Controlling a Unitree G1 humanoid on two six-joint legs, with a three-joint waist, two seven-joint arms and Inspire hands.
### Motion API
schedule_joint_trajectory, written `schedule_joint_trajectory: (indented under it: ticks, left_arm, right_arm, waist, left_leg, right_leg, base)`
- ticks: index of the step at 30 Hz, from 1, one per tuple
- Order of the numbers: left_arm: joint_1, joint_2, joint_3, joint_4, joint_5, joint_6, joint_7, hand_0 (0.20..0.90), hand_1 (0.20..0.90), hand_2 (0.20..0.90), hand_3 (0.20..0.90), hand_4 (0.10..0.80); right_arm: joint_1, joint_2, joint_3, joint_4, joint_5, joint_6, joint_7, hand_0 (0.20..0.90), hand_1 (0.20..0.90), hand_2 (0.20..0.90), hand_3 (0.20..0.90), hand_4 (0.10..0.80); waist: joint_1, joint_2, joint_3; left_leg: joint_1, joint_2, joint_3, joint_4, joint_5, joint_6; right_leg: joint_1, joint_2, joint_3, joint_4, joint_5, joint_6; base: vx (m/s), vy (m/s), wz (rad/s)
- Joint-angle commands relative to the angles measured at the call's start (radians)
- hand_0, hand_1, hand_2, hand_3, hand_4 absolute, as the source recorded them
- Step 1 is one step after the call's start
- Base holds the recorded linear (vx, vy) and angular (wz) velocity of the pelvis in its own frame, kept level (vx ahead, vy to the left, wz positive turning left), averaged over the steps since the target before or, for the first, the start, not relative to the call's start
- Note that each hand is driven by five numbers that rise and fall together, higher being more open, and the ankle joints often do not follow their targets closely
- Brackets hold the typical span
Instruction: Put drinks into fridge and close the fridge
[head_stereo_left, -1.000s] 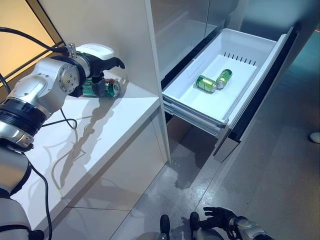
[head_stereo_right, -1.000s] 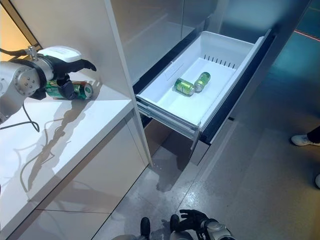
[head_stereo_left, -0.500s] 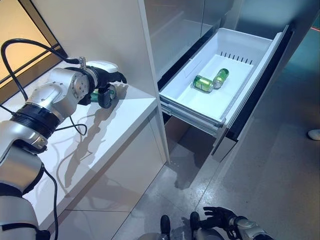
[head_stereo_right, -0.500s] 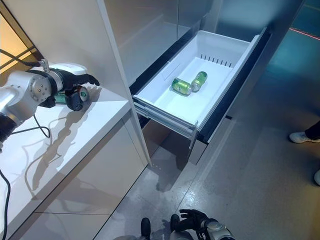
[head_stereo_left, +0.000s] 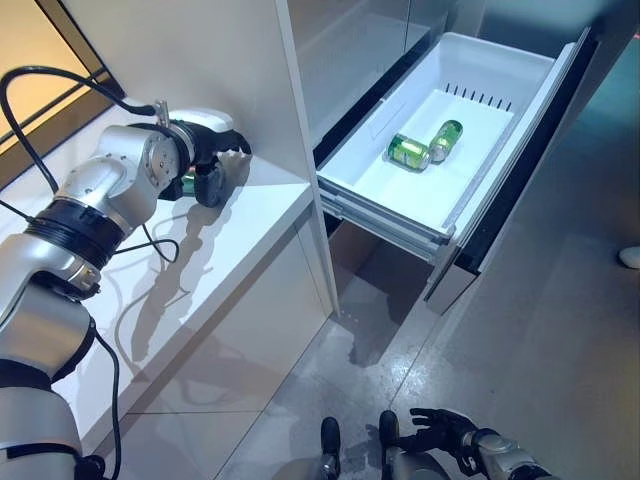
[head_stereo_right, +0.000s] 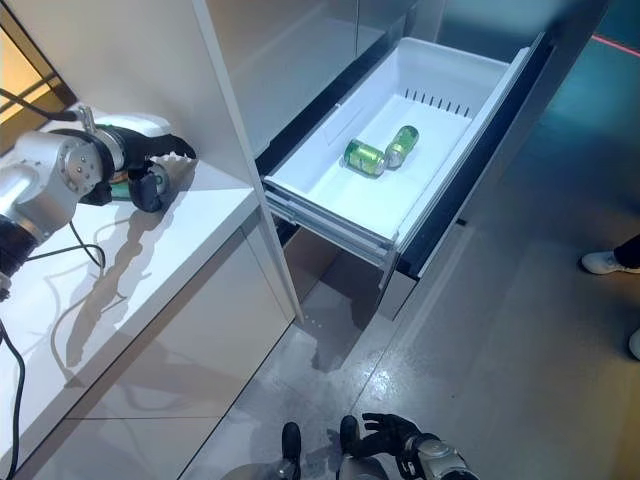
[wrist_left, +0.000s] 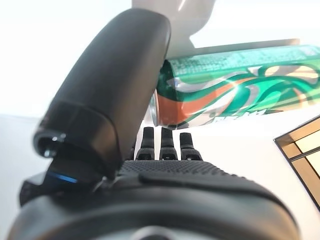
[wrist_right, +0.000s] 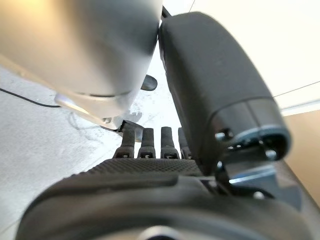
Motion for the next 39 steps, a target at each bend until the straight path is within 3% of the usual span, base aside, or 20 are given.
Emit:
schedule_joint_trajectory:
  ticks: [1,26,39]
  left_arm:
    - [-0.118,0.02,0.047,0.162,0.067,0.059,0.095,0.9,0.9,0.9,0.9,0.8]
    - [-0.097,0.053,0.07,0.197,0.052,0.062,0.067,0.9,0.9,0.9,0.9,0.8]
    - [-0.08,0.058,0.094,0.229,0.013,0.112,0.039,0.9,0.9,0.9,0.9,0.8]
  right_arm:
    - [0.004,-0.073,0.037,0.007,0.006,0.001,0.02,0.9,0.9,0.9,0.9,0.8]
    - [-0.007,-0.082,0.037,-0.005,-0.007,0.013,0.02,0.9,0.9,0.9,0.9,0.8]
    - [-0.001,-0.076,0.035,-0.009,-0.02,0.017,0.019,0.9,0.9,0.9,0.9,0.8]
  waist:
    - [-0.006,-0.012,0.058]
    - [0.007,-0.008,0.062]
    - [0.009,-0.005,0.057]
  left_leg:
    - [-0.003,-0.055,0.019,0.047,-0.122,0.042]
    - [0.002,-0.059,0.014,0.046,-0.121,0.04]
    - [0.013,-0.059,0.012,0.042,-0.123,0.04]
  right_leg:
    - [-0.035,0.025,0.054,0.104,-0.107,0.013]
    - [-0.033,0.019,0.025,0.115,-0.117,0.008]
    - [-0.021,0.018,0.016,0.112,-0.122,0.008]
  base:
    - [0.0,0.0,0.0]
    - [-0.003,0.003,0.01]
    - [0.0,0.0,0.0]
